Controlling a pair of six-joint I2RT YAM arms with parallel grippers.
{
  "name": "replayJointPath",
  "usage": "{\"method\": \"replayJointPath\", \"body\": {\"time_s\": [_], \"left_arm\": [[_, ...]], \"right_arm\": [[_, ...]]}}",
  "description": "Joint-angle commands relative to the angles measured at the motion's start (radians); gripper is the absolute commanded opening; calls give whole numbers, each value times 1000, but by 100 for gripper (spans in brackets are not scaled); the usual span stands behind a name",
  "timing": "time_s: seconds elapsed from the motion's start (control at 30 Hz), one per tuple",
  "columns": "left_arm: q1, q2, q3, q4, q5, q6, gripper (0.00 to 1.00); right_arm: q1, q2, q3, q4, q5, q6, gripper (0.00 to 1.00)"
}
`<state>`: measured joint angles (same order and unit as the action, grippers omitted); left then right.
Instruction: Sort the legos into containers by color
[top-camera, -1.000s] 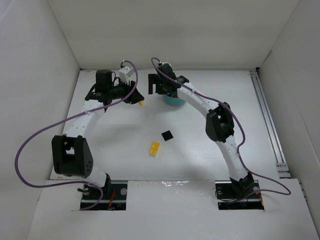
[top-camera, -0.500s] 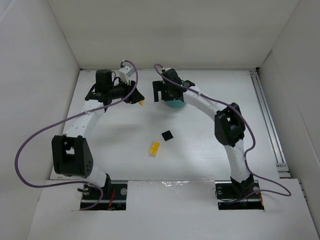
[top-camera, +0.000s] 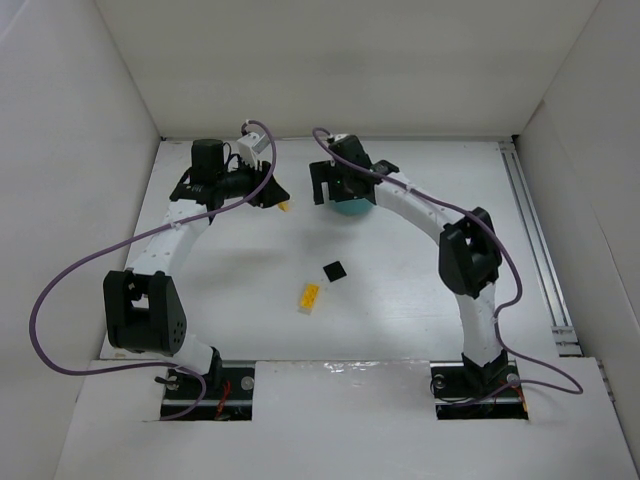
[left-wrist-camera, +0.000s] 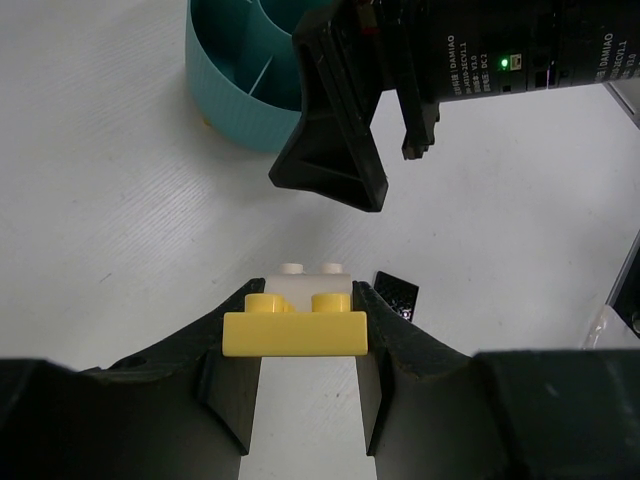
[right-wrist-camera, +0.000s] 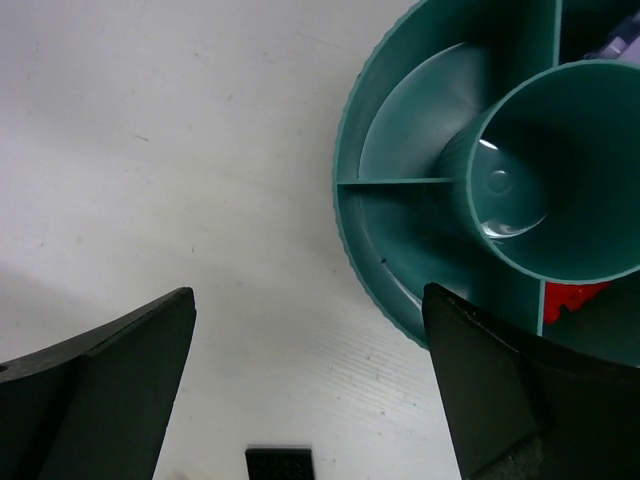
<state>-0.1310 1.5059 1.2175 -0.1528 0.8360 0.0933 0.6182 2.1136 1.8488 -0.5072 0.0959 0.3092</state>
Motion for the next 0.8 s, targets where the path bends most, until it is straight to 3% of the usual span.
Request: {"method": "replayJointPath", "body": {"time_s": [0.0,0.77], "left_arm": [[4,-27,-7,36,26,-14,0],[4,-27,-7,45,35,-14,0]], "right_arm": [[-14,-72,-8,41,-5,-21,99],[-80,-119,-88,30,22,-48,99]]}}
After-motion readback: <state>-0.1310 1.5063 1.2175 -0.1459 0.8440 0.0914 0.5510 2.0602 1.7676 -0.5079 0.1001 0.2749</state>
